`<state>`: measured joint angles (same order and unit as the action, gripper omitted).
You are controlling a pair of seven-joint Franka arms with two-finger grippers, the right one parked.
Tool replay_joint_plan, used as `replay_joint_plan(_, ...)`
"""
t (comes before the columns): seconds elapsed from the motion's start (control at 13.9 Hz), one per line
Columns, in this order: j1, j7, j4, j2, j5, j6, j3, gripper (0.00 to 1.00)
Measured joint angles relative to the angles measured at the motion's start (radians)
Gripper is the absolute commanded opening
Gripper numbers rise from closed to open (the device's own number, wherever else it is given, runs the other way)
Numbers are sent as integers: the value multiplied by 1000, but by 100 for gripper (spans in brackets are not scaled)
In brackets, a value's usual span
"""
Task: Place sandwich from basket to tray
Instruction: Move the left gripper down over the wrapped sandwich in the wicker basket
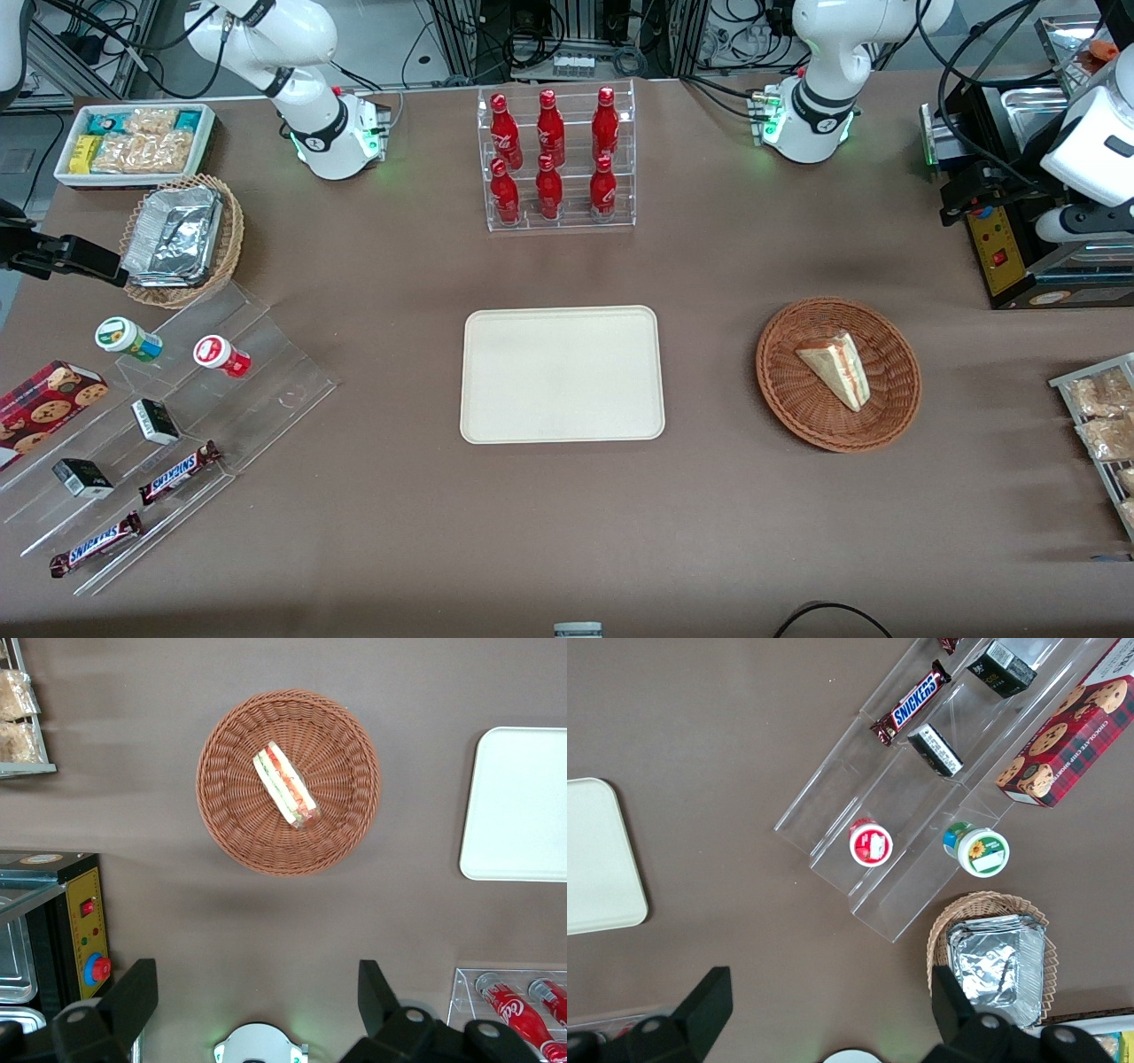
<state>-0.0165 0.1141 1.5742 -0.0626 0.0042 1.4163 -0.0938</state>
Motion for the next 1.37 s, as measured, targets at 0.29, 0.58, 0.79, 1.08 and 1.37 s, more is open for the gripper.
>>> replay_joint_plan(0.29, -1, 0, 28, 6, 0, 14, 1, 100)
replay_joint_plan(0.58, -4, 24, 229, 24, 0, 277, 21, 100)
replay_joint_plan(0.79, -4, 144, 400, 45, 0, 519, 23, 100)
replay_joint_plan(1.08, -2, 389, 515, 103, 0, 730, -2, 100)
replay_joint_plan(1.37, 0, 442, 538, 174, 1, 786, -17, 100)
